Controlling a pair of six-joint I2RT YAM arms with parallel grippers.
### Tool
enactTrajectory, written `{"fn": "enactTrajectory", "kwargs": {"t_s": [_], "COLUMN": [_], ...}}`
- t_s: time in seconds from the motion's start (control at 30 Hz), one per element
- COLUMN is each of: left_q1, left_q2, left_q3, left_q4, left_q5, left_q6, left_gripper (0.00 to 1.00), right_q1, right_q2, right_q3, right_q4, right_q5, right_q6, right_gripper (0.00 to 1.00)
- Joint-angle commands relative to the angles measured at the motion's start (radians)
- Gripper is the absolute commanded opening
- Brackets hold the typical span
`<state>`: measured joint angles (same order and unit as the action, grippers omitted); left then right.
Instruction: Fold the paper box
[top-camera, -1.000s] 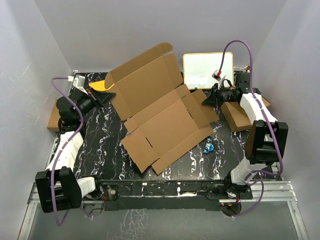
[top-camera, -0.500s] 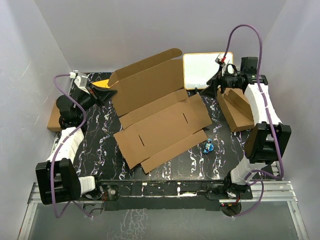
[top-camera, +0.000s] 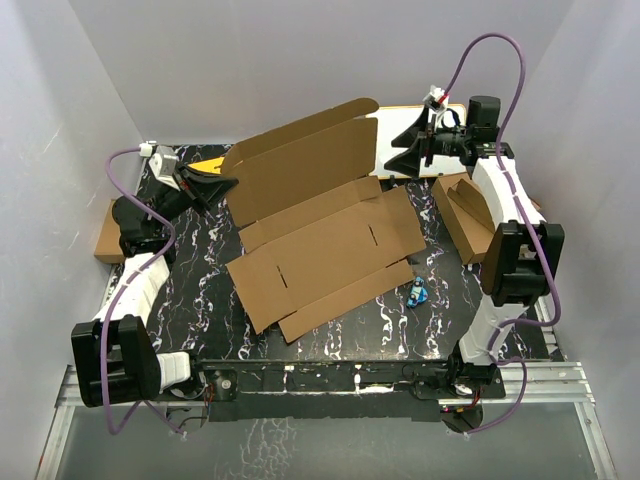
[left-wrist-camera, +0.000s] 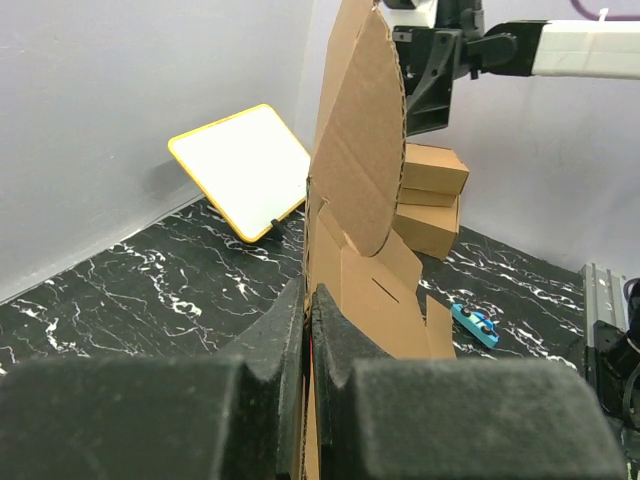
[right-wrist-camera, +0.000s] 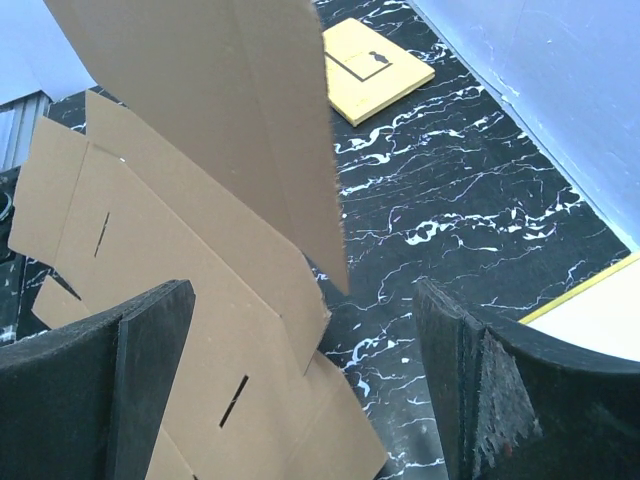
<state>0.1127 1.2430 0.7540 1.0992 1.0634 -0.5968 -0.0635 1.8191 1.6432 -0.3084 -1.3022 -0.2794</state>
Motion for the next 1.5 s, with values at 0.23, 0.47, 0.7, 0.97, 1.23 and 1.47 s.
{"fn": "enactTrajectory", "kwargs": {"t_s": [0.23,0.47,0.7,0.97,1.23,1.47], "left_q1": [-0.024,-0.034,-0.038,-0.038,-0.034,0.004], "left_q2": [-0.013,-0.009,-0.004,0.005,-0.027,-0.046], "left_q3": [0.047,0.045,0.053,0.067,0.125,0.368], "left_q4": [0.095,0.100,0.100,0.029,-0.280,-0.833], "left_q5": [0.047,0.054,0.060,0.050,0.014,-0.076], "left_q6": [-0.039,-0.050,-0.053,-0.011,0.163,0.381], "left_gripper": [0.00,0.00,0.00,0.00,0.33,0.82], "right_q1": [0.056,0.086,0.095,0.093,0.079,0.076], "right_q2": [0.045,0.061,0.063,0.038,0.037,0.032], "right_q3": [0.118,0.133,0.141,0.137,0.172,0.175], "right_q4": [0.202,0.203,0.203,0.201,0.200,0.200], "right_q5": [-0.089,-0.120,-0.141,-0.161,-0.176,-0.182], "right_q6": [0.113,0.105,0.094,0.068,0.044,0.036], "right_gripper": [0.89,0.72,0.52,0.12,0.08,0.08]}}
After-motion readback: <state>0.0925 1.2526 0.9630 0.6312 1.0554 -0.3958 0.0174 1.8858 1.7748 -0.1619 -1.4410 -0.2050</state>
